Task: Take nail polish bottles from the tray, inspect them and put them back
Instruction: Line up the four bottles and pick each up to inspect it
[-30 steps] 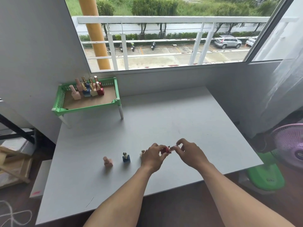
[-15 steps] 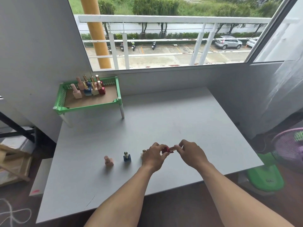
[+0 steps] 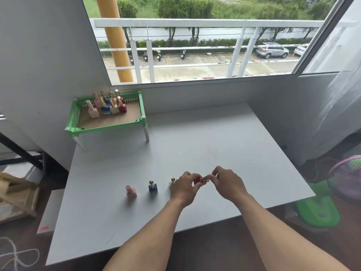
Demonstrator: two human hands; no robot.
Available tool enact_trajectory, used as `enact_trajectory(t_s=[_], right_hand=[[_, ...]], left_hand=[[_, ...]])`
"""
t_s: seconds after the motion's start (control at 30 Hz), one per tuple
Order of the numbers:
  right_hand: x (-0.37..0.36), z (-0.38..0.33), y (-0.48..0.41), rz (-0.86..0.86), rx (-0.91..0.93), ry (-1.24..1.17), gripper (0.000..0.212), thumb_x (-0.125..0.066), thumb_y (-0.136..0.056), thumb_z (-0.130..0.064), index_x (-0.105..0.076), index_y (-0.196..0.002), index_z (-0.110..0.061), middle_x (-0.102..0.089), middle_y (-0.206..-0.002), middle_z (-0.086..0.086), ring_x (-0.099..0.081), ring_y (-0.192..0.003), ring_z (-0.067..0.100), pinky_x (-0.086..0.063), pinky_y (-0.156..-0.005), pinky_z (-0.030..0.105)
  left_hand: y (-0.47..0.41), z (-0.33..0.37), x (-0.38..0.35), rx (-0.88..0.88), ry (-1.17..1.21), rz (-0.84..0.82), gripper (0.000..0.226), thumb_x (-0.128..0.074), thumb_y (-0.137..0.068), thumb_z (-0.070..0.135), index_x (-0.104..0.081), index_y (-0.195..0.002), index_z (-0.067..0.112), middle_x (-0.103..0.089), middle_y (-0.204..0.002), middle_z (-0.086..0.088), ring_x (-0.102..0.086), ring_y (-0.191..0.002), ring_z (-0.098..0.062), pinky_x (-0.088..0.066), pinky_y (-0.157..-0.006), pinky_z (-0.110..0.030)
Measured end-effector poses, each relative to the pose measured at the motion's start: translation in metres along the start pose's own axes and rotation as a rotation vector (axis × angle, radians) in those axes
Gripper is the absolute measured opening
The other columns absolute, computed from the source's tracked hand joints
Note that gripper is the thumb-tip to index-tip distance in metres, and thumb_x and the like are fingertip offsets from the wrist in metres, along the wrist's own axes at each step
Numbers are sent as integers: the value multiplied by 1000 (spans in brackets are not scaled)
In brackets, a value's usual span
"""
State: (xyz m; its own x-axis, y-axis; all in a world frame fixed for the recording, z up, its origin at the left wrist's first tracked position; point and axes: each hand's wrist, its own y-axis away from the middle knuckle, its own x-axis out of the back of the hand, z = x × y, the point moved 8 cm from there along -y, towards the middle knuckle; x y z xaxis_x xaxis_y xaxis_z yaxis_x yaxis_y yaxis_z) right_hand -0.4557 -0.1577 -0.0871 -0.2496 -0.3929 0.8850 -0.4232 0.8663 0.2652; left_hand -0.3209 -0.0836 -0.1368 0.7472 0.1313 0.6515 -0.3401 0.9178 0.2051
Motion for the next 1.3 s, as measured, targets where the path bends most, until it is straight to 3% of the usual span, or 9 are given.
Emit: enact_trajectory(t_s=[0.17,0.3,0.47,0.57,0.67,0.77,0.93,1.1,1.3], right_hand=[[-2,4,-1,4,-15,46,30,-43,-97,-49,-56,-99,-22,-67,-95,-2,-62,-84,21,-42,-66,32],[-9,4,-1,-19,-21,3,29,-45,-96,-49,-57,-101,-23,-69,-94,-4,-63,-83,20,-46,-68,32],[-25,0,-1,-87,28,-174,19,-53,-95,-39,-56,-107,-23,-61,-75,-15,-60,-74,12,-48,-69,30],[-27,0,-5,-105,25,-202,18,-56,-94,-33,-60,-106,-20,-63,-81,-15,-61,-77,12,-50,-72,30],[-33,0,-10,-134,18,-223,16,-58,-93,-31,-61,-103,-18,-66,-87,-8,-59,-72,12,-49,-69,29],[-39,-1,-16,-149,6,-220,14,-56,-94,-29,-59,-103,-18,-68,-92,-5,-62,-78,15,-52,-72,33],[-46,-9,-25,-127,13,-176,14,-55,-94,-29,-58,-104,-20,-65,-89,-13,-62,-82,15,-52,-74,33],[-52,-14,-35,-95,30,-149,12,-54,-94,-31,-57,-104,-24,-56,-70,-28,-55,-70,-5,-40,-60,22],[-59,-19,-41,-114,41,-128,15,-53,-95,-30,-57,-108,-24,-61,-90,-18,-59,-83,13,-46,-70,29]], left_hand=[[1,-3,-5,-7,-44,-2,23,-55,-89,54,-67,-104,40,-61,-101,13,-61,-88,-12,-37,-99,-43],[6,-9,-12,-5,-71,8,22,-52,-91,53,-66,-103,39,-64,-102,14,-62,-92,-6,-11,-106,-38],[6,-23,-20,40,57,14,21,-58,-90,51,-67,-101,36,-63,-98,14,-60,-78,-2,-8,-93,-16],[6,-30,-23,52,68,8,23,-57,-90,52,-66,-103,35,-63,-98,14,-57,-85,-3,-3,-100,-17],[5,-37,-29,95,106,-19,32,-57,-90,53,-60,-115,34,-63,-105,12,-39,-95,-1,-28,-95,-22],[8,-46,-34,154,98,-71,48,-55,-91,51,-42,-134,32,-58,-115,5,-44,-102,-6,-41,-84,-27],[11,-57,-39,180,61,-119,48,-52,-94,45,-37,-138,36,-57,-120,5,-55,-110,-13,-44,-85,-28],[6,-63,-41,193,64,-157,48,-50,-95,40,-35,-141,41,-59,-107,8,-60,-100,-13,-49,-84,-32],[1,-68,-43,200,53,-188,49,-48,-95,37,-34,-142,43,-60,-96,11,-60,-99,-16,-50,-87,-34]])
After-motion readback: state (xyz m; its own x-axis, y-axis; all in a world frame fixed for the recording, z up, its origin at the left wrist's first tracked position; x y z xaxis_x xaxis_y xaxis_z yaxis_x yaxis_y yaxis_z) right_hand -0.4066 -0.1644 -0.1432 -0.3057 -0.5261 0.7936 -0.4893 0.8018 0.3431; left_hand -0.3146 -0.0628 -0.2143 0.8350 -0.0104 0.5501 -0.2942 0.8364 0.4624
